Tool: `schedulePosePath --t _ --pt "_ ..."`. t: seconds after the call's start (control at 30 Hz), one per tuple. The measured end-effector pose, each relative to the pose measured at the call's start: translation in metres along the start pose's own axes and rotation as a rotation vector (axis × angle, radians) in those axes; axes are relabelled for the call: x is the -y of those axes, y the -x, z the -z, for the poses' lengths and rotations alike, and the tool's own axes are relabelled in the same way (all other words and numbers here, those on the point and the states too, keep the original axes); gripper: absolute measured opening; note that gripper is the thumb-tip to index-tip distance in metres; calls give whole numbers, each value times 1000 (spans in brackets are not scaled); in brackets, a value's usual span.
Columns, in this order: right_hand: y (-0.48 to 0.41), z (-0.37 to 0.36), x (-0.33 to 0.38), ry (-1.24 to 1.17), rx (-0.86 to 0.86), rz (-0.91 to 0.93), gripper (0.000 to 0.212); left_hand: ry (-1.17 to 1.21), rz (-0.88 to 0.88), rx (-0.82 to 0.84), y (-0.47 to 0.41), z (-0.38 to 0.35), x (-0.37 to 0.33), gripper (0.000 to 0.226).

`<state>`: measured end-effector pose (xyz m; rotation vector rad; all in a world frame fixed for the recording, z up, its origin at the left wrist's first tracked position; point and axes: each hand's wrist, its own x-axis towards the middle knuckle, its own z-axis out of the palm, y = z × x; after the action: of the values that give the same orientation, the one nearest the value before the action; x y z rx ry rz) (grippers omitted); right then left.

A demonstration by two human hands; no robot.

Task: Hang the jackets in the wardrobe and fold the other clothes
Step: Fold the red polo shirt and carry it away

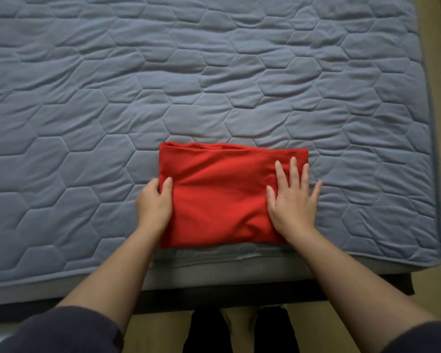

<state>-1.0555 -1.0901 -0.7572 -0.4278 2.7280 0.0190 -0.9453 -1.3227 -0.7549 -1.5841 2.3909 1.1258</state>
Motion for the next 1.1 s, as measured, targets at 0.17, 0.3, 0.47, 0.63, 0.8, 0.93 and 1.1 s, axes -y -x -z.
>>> schedulePosePath --t 0.17,0.3,0.47,0.63,0.8,0.93,1.1 --pt "1 2 31 35 -149 267 66 -257 -454 -211 12 -2 -23 51" --pt "-6 -27 47 97 -84 404 66 -662 -858 67 15 -48 -27 67" --pt "-22 -54 9 155 -139 445 61 -827 -1006 100 -28 -71 4 68" --pt "5 -35 -54 190 9 296 63 -852 -880 65 -25 -26 14 67" --pt "26 9 -76 176 95 266 59 -496 -546 -57 56 16 26 49" --pt "-12 41 -33 23 94 257 72 154 85 186 132 -10 17 5" --pt "-80 51 40 -5 241 387 75 1028 854 362 138 -69 -9 20"
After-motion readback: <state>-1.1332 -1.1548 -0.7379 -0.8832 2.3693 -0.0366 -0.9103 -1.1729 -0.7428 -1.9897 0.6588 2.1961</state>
